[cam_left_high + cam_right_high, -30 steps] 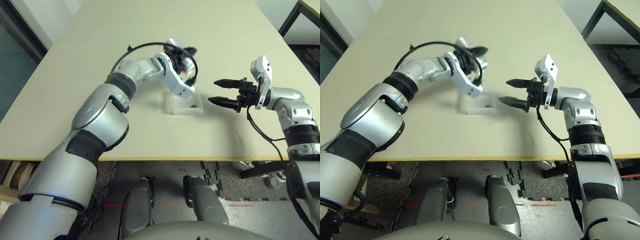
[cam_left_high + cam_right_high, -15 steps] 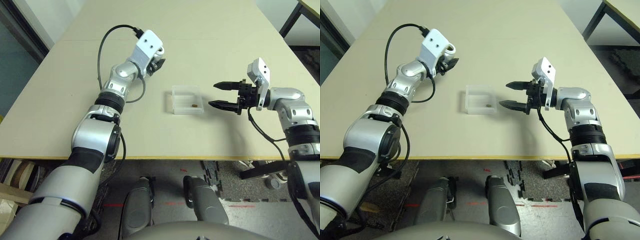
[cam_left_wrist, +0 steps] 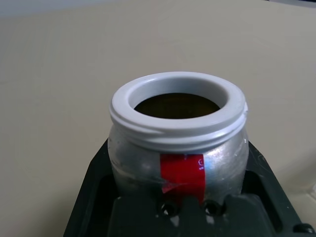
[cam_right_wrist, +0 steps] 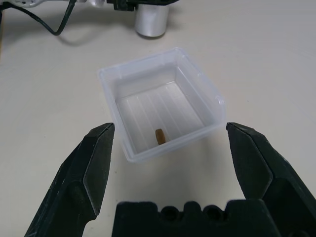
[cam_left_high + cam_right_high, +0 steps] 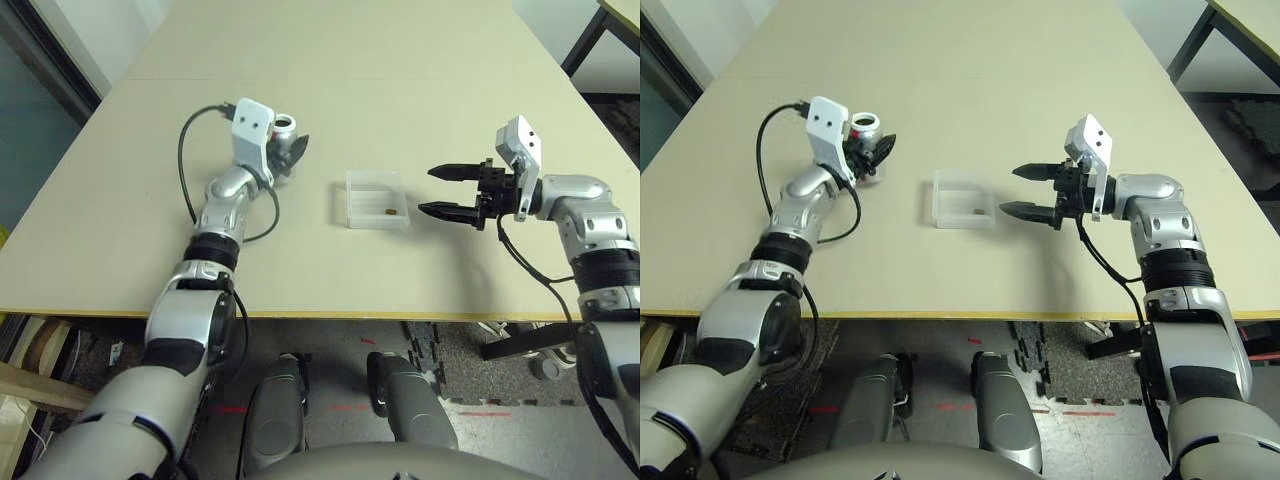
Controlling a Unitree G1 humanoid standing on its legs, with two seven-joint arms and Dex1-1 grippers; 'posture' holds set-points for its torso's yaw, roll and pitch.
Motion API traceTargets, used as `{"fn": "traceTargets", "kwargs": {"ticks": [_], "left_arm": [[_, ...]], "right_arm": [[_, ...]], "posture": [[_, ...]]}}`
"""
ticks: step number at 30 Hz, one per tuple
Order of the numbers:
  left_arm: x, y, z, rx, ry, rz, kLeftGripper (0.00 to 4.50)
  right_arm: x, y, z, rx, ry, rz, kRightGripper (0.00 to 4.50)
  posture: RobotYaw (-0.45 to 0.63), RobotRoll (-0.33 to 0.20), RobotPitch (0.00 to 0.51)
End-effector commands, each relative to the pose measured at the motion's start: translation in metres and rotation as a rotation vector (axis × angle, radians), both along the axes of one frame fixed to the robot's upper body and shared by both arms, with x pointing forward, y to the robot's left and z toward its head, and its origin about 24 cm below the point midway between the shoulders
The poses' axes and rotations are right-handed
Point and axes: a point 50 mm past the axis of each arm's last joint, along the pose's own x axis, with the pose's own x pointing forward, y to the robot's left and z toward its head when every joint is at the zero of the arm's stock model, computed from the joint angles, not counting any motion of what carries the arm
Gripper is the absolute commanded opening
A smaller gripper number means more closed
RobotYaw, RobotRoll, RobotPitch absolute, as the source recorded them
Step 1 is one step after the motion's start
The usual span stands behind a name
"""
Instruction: Pour the medicine from the bottle into the box.
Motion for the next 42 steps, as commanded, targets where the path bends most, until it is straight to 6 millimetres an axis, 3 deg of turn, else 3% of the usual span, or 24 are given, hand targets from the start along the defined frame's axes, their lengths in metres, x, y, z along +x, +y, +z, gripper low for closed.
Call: {"fn": "traceTargets", "kwargs": {"ticks": [1, 13, 27, 32, 42], "left_arm": [[-0.002, 0.0, -0.003, -0.043, -0.035, -0.007, 2.63], [-0.005, -0.004, -0.015, -0.027, -0.031, 0.002, 2.63], [-0.007, 0.007, -0.035, 0.002, 0.071, 0.07, 2.63], [-0.008, 0.008, -0.036, -0.004, 0.069, 0.071, 4.44], [-0.016, 0.011, -0.035, -0.017, 0.024, 0.041, 4.48]], "right_arm": [[-0.001, -0.003, 0.001, -0.019, 0.0, -0.005, 4.5], [-0.001, -0.003, 0.003, -0.021, -0.005, -0.008, 4.5], [0.0, -0.002, 0.004, -0.02, -0.004, -0.007, 4.5], [0.001, -0.001, 0.004, -0.02, -0.006, -0.004, 4.5], [0.002, 0.001, 0.003, -0.018, -0.007, -0.001, 4.5]], "posture": [[-0.07, 0.0, 0.169], [-0.08, 0.0, 0.169], [-0.08, 0.0, 0.169], [-0.07, 0.0, 0.167], [-0.06, 0.0, 0.164]]}}
